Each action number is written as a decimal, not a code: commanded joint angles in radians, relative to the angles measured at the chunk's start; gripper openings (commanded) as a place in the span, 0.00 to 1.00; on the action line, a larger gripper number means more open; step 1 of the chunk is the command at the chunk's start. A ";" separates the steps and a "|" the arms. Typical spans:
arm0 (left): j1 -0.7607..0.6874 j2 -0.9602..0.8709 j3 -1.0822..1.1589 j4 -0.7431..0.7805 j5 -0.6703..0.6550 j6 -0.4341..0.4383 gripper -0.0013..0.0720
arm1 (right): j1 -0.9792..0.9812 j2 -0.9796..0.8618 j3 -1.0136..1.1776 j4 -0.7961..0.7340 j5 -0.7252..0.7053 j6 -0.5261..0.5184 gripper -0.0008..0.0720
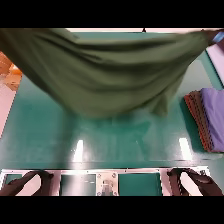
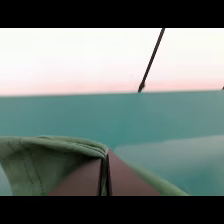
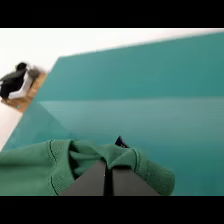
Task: Fold the shirts.
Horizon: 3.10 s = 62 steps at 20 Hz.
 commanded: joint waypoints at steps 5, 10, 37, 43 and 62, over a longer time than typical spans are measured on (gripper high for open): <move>-0.207 -0.472 -0.173 0.016 0.174 0.127 0.05 | 0.334 -0.193 -0.606 0.064 -0.694 0.002 0.04; -0.232 -0.640 -0.172 0.016 0.269 0.014 0.69 | 0.344 -0.567 -0.429 0.072 -0.645 -0.011 0.25; 0.081 -0.191 -0.828 0.271 -0.237 -0.076 0.69 | -0.108 -0.483 -0.469 0.013 0.122 -0.249 0.03; 0.081 -0.191 -0.904 0.277 -0.237 -0.076 0.69 | -0.054 -0.033 -0.939 -0.035 0.084 0.027 0.03; 0.081 -0.192 -1.186 0.111 0.054 0.038 0.08 | -0.282 -0.082 -0.774 -0.034 -0.007 0.022 0.71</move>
